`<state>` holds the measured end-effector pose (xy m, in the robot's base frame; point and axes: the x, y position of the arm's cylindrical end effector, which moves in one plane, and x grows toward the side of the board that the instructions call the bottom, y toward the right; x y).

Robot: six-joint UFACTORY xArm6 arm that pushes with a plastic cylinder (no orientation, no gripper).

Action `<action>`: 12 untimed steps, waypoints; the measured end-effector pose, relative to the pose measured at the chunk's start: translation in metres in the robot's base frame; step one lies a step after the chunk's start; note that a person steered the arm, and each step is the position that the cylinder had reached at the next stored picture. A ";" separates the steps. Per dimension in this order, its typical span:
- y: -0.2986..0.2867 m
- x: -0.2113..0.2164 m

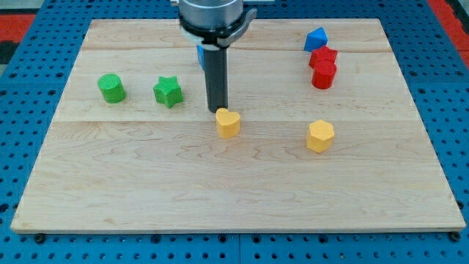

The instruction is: Slide blue cube towards the right of green star

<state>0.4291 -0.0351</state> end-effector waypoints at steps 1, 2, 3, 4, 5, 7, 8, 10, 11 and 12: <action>0.000 0.027; 0.026 0.039; -0.003 0.031; 0.032 -0.011; 0.052 -0.060; -0.006 -0.165; -0.053 -0.171; -0.057 -0.152; -0.034 -0.150; -0.011 -0.124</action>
<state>0.3049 -0.0462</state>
